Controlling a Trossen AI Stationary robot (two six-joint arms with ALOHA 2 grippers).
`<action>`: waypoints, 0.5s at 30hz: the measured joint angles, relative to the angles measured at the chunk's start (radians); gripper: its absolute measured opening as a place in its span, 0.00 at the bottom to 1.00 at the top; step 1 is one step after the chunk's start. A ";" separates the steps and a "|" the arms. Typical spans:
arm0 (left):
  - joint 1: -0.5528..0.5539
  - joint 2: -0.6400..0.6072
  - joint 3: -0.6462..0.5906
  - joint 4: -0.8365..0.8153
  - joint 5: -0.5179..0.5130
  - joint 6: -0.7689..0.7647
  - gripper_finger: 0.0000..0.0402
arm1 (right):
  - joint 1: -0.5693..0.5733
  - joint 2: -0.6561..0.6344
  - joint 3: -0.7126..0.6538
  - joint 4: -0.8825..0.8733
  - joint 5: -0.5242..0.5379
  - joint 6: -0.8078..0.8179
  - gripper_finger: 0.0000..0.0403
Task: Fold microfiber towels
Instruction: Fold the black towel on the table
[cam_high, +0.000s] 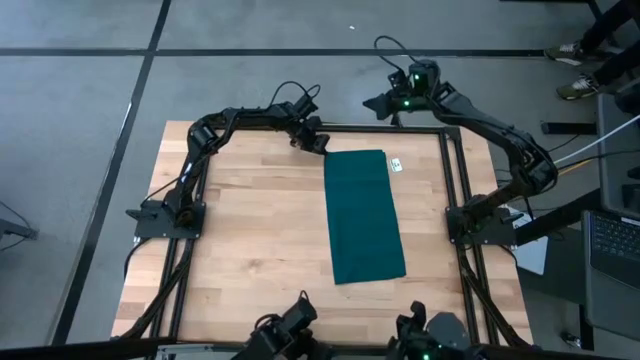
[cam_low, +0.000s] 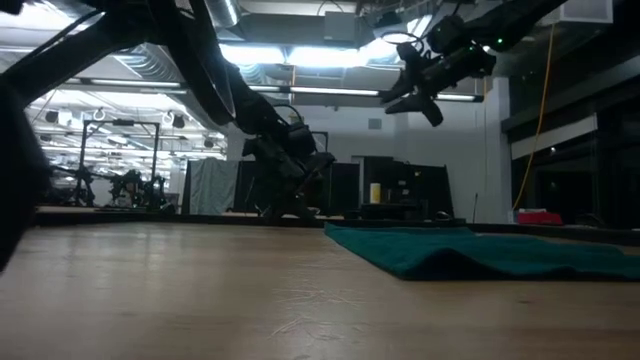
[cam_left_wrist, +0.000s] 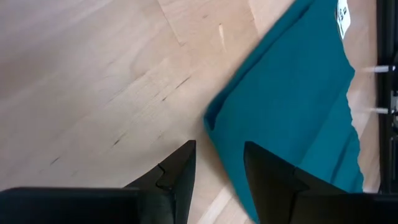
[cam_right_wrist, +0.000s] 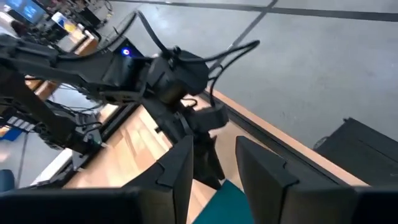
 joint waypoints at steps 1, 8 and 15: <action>0.001 0.000 0.000 0.003 0.000 -0.006 0.33 | -0.006 0.000 0.006 0.000 -0.011 0.000 0.31; 0.001 0.016 0.034 -0.033 0.003 0.006 0.33 | -0.033 0.002 0.015 -0.010 -0.047 0.000 0.33; 0.002 0.124 0.240 -0.312 0.017 0.128 0.25 | -0.033 0.001 0.015 -0.008 -0.064 0.000 0.34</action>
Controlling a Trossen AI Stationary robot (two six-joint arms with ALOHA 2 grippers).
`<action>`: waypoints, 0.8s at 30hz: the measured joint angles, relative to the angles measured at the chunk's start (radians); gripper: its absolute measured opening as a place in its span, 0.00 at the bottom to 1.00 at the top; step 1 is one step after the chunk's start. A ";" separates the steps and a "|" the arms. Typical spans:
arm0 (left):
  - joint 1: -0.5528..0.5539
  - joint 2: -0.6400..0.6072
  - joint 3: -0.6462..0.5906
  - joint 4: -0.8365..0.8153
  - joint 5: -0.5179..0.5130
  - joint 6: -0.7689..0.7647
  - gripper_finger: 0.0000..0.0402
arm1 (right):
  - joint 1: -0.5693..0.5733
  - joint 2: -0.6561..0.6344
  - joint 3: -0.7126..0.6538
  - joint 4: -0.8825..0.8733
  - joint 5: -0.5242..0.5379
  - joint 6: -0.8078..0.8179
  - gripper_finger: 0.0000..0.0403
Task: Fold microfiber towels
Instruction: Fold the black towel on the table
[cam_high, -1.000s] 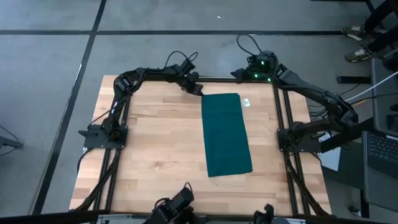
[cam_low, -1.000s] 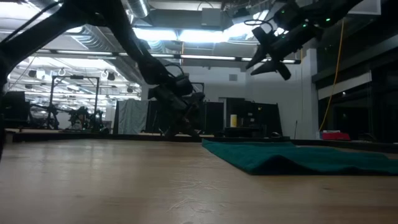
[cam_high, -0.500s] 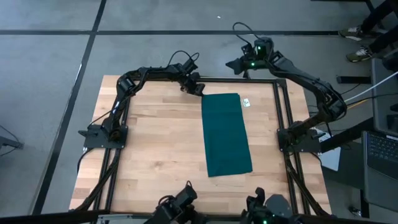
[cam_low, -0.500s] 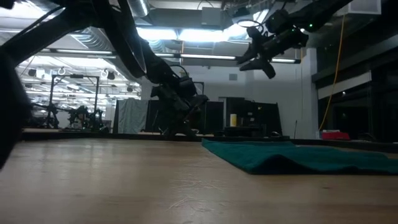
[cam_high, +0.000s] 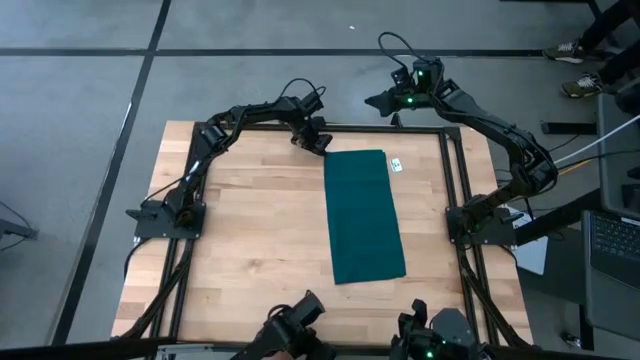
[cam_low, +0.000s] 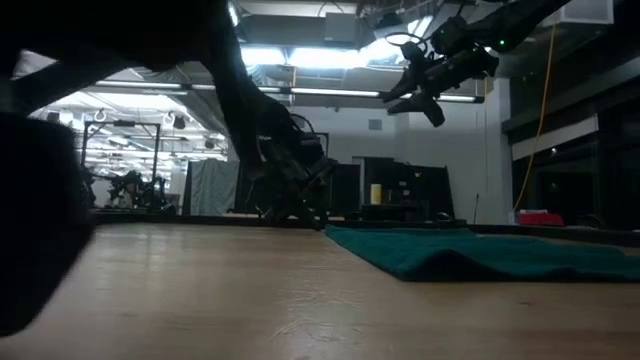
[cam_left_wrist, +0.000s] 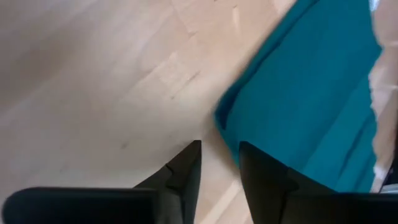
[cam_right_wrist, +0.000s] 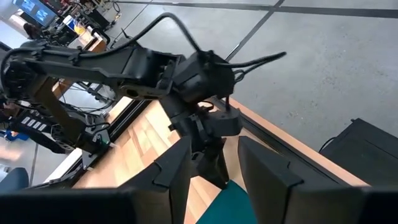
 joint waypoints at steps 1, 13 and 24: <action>0.001 0.012 0.021 -0.024 0.004 0.008 0.23 | 0.000 0.000 0.000 0.000 0.000 0.000 0.34; 0.007 0.039 0.098 -0.058 0.057 0.022 0.23 | -0.008 0.000 0.000 0.000 -0.008 0.000 0.29; 0.010 0.070 0.129 -0.082 0.092 -0.006 0.31 | -0.015 0.000 0.000 0.001 -0.012 0.000 0.34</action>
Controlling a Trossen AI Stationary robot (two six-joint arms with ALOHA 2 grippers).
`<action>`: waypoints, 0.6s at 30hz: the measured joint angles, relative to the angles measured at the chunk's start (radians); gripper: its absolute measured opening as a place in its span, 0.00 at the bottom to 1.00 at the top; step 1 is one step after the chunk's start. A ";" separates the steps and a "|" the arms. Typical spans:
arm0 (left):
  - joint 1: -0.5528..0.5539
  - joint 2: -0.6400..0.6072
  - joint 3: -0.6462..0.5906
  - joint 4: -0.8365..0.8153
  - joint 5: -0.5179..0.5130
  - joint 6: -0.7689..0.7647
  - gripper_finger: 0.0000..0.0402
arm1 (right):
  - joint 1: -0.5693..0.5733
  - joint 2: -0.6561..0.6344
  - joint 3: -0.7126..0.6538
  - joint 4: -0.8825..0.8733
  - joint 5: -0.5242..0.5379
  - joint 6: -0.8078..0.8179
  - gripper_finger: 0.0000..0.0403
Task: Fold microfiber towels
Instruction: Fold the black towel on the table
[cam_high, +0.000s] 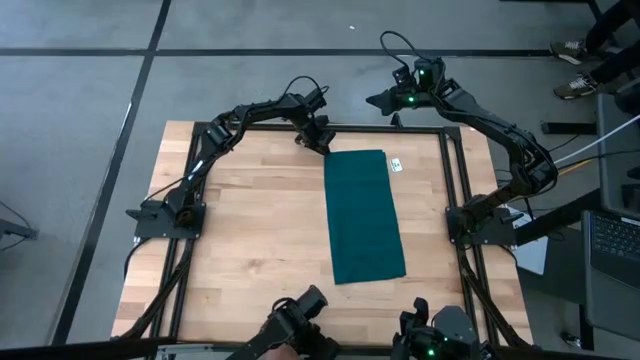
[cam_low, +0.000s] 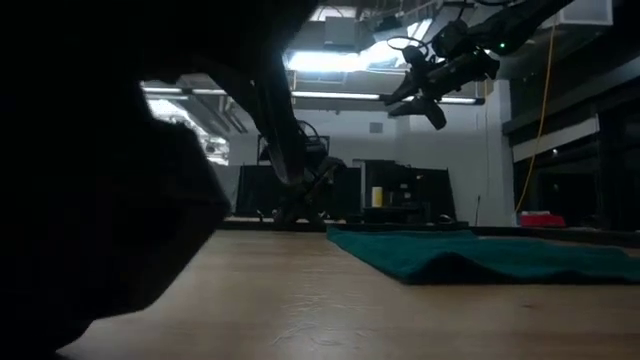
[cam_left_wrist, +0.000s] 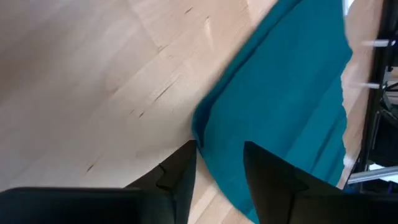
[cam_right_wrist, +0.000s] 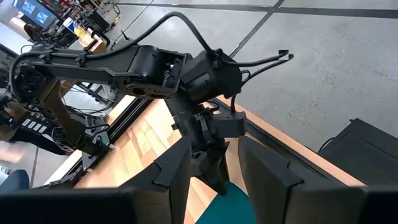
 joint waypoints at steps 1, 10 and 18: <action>0.001 0.008 0.013 -0.018 -0.002 0.013 0.29 | 0.000 0.000 0.000 0.000 0.001 0.001 0.34; -0.007 0.032 0.070 -0.106 -0.096 0.090 0.01 | -0.034 0.035 -0.001 -0.353 0.150 -0.136 0.18; -0.007 0.032 0.070 -0.105 -0.096 0.105 0.01 | -0.081 0.237 -0.002 -0.530 -0.019 -0.307 0.11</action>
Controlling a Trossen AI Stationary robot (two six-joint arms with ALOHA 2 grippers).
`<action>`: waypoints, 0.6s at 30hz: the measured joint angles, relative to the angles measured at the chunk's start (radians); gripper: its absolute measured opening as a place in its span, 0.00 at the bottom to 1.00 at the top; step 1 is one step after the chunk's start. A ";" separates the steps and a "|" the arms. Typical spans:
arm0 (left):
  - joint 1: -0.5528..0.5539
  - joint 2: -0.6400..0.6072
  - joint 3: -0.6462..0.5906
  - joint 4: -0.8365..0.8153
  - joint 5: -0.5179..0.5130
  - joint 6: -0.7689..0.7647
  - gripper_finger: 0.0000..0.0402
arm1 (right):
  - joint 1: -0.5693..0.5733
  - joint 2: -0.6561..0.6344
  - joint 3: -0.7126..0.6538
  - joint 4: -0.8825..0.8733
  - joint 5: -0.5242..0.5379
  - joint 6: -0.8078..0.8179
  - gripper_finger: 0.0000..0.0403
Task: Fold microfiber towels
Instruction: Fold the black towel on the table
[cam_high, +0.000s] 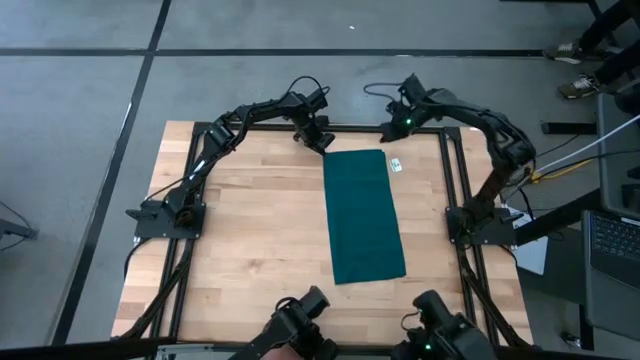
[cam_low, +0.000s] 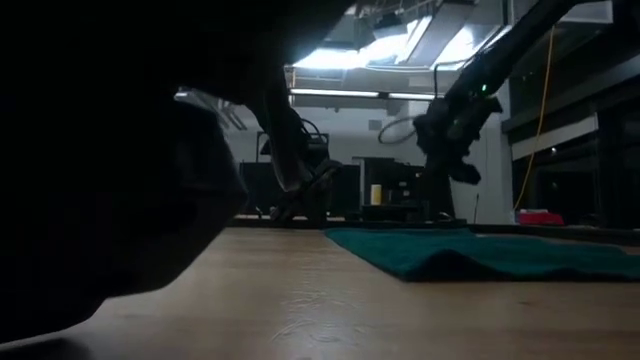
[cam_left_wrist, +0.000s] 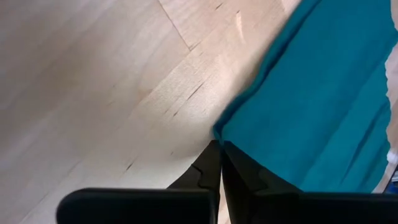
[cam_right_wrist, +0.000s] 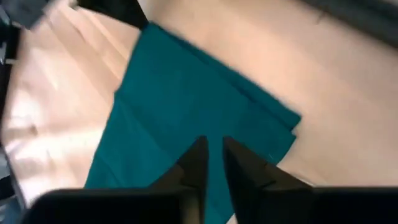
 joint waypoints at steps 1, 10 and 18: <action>0.000 0.000 0.000 0.000 0.000 0.000 0.01 | -0.001 0.024 0.000 -0.005 -0.014 -0.007 0.15; 0.000 0.000 0.000 0.002 0.002 0.003 0.01 | -0.011 0.142 0.000 -0.061 -0.003 -0.053 0.59; 0.000 0.000 0.000 0.002 0.003 0.012 0.01 | -0.038 0.184 0.001 -0.077 0.073 -0.060 0.63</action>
